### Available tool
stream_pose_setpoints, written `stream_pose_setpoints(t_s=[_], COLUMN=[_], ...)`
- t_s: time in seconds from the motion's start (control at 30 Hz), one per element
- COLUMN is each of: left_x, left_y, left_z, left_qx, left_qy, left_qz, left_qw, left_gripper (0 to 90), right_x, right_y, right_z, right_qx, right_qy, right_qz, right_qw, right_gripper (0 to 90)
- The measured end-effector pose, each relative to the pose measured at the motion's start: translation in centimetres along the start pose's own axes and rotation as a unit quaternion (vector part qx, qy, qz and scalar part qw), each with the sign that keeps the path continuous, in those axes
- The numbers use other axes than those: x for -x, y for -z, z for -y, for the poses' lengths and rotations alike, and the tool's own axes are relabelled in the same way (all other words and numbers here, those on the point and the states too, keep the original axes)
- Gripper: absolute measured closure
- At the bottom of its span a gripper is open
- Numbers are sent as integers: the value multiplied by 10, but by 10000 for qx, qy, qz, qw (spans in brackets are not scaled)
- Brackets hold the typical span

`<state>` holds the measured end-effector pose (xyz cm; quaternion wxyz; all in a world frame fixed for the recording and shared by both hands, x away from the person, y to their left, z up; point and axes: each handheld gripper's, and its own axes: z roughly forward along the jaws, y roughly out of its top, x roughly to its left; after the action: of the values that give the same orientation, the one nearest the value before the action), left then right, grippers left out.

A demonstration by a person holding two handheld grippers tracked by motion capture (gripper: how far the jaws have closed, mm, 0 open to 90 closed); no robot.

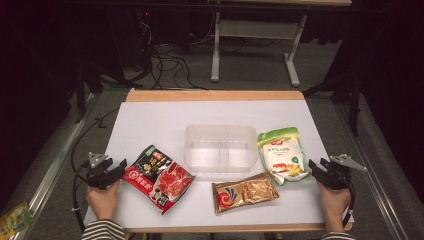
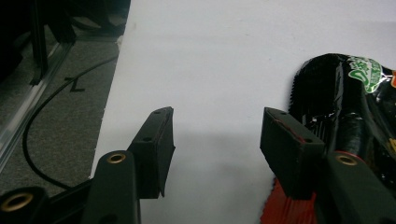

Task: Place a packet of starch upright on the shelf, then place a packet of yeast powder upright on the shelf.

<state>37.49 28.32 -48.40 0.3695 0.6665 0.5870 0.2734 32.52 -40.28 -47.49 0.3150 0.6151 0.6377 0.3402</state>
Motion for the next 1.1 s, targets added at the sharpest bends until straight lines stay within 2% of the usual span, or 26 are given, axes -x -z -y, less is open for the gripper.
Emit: stream_pose_setpoints(t_s=[0.47, 0.57, 0.63, 0.8, 0.87, 0.93, 1.1], left_x=[1, 0, 1, 0, 0, 1, 1], left_y=[0, 0, 0, 0, 0, 0, 0], left_z=[0, 0, 0, 0, 0, 0, 0], left_qx=[-15, -5, 24, -10, 15, 41, 18], left_qy=[-36, 17, -76, -23, -30, -62, -61], left_qz=[-17, -7, -20, 36, 23, -1, 21], left_qw=[10000, 10000, 10000, 10000, 10000, 10000, 10000], left_gripper=[444, 439, 436, 431, 428, 427, 425], right_x=[0, -1, -2, -1, -2, -5, 0], right_y=[0, 1, -1, 1, 0, -2, -1], right_z=[0, 0, 0, 0, -1, -2, -3], right_qx=[25, 27, -27, 18, -26, -151, -131], right_qy=[53, 51, 87, 5, 66, 266, 35], right_qz=[19, 48, 68, 101, 79, 57, -105], right_qw=[10000, 10000, 9999, 9999, 9999, 9995, 9999], right_gripper=[509, 495, 493, 488, 478, 481, 474])
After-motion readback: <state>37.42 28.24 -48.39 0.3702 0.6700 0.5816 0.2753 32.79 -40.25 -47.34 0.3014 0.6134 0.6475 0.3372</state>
